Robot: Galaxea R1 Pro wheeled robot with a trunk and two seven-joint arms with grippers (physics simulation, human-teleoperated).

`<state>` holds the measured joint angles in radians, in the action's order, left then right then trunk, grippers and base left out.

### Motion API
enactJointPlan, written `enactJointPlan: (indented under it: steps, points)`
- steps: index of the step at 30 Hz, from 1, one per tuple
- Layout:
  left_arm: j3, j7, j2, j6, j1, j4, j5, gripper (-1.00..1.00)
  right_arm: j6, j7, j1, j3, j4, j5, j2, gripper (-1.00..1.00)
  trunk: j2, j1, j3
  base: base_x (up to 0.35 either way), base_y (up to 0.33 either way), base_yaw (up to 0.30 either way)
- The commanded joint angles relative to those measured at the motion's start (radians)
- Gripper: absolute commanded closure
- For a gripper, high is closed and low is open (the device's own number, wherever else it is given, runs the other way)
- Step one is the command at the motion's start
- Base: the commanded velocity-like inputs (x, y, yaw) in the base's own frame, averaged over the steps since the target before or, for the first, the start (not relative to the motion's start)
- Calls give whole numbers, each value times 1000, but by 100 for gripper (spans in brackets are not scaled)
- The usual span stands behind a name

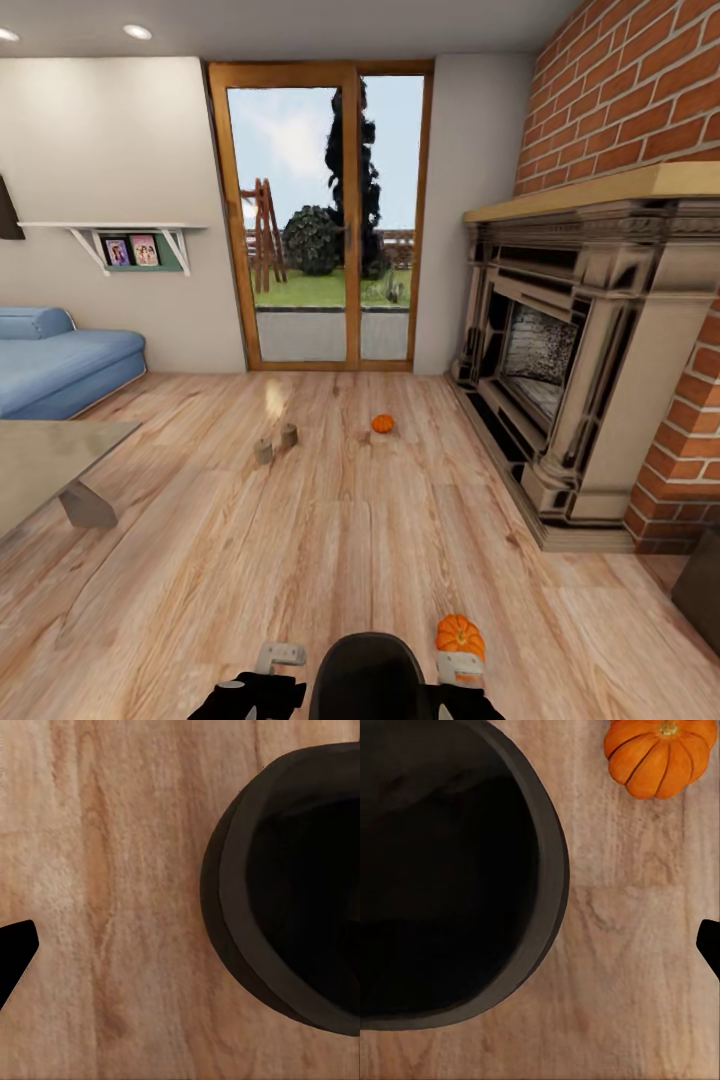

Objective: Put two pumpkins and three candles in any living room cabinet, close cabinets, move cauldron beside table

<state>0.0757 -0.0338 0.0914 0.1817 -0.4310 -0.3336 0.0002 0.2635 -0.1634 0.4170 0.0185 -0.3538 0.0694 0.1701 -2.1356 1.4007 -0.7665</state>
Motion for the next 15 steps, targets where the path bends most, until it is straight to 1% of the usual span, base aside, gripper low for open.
enactJointPlan:
  steps: [1,4,8,15]
  points:
    - [4,-1,-1,6,0,-2,0,-100,5,-5,0,2,-2,7,0,-100,0,0,-1,36,14,0]
    - [4,-1,-1,6,0,-2,0,-100,5,-6,0,6,-2,7,2,-100,0,0,-1,59,7,0]
    - [4,-1,-1,7,0,0,0,-100,5,-6,0,8,-2,7,2,-100,0,0,-1,186,3,0]
    - [4,-2,-1,6,0,0,0,-100,5,-7,0,9,-2,7,2,-100,0,0,-1,140,0,0]
